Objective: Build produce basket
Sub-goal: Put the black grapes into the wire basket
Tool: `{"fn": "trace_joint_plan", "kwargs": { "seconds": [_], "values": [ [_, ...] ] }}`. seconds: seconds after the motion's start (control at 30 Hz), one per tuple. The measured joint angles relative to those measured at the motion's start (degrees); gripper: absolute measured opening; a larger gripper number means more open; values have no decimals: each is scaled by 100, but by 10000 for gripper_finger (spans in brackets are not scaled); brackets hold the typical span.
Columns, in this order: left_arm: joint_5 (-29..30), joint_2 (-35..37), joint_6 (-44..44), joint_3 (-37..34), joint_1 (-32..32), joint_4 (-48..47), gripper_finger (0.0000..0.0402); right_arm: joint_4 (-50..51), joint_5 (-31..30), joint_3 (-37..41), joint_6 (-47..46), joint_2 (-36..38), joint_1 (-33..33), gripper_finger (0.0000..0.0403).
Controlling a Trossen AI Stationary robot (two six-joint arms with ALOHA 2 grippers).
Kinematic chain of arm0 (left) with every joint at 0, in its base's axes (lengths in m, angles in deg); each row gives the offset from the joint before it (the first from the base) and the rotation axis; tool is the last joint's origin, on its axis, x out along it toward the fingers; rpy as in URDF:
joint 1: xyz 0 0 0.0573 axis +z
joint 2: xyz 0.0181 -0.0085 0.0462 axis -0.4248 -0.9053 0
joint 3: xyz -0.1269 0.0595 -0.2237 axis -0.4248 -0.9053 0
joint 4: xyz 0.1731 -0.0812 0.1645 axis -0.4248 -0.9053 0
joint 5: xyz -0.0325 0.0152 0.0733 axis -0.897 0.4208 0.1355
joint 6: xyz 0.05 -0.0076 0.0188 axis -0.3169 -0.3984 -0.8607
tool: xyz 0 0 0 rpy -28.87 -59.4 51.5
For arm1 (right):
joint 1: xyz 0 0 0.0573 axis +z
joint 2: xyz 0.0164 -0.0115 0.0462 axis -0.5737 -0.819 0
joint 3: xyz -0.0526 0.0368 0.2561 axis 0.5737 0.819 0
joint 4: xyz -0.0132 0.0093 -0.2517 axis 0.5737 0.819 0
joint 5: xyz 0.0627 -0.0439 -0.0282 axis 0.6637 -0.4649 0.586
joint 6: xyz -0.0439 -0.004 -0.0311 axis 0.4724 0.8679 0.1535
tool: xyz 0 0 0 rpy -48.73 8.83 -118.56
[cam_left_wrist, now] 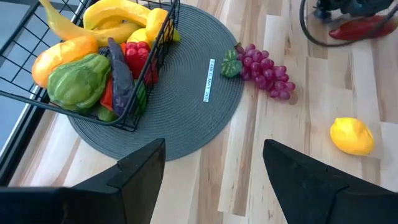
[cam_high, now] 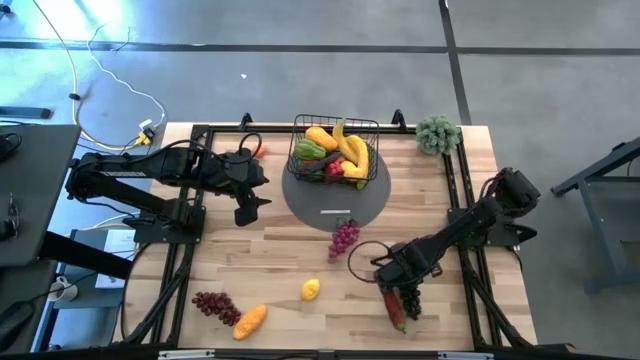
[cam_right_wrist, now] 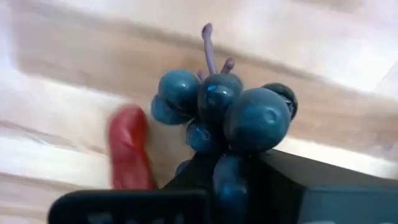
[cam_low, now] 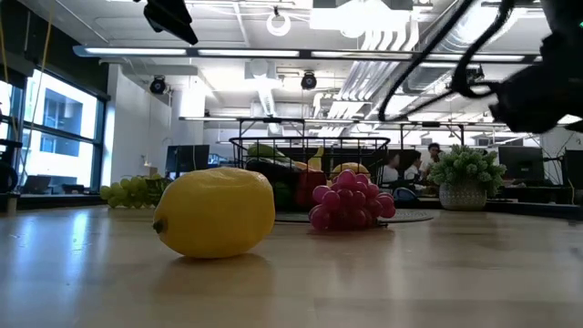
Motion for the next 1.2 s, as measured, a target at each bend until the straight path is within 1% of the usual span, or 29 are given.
{"fn": "trace_joint_plan", "kwargs": {
  "seconds": [0.07,0.2,0.4,0.53,0.67,0.77,0.87,0.97,1.07,1.2],
  "values": [
    [0,0,-1,0,0,2,259,51,-305,0,-133,191,-13,5],
    [0,0,1,-2,0,0,259,142,-902,0,-384,612,-71,7],
    [0,0,1,-2,0,0,259,164,-1922,0,-366,1287,-288,4],
    [0,0,0,-2,0,0,259,150,-2498,0,-84,1675,-518,2],
    [20,0,1,-2,3,0,259,-65,-2988,0,413,2000,-826,2],
    [232,0,-1,-2,4,0,259,-381,-3310,0,883,2182,-1110,2],
    [565,0,-1,-2,4,0,259,-803,-3509,0,1486,2296,-1443,2],
    [917,0,-72,-2,34,2,259,-1301,-3552,0,2150,2343,-1827,2],
    [1139,0,-218,-2,120,4,259,-1874,-3497,0,2846,2343,-2237,2],
    [1291,0,-302,-2,318,57,259,-2603,-3341,0,3703,2343,-2784,2]
  ]
}}
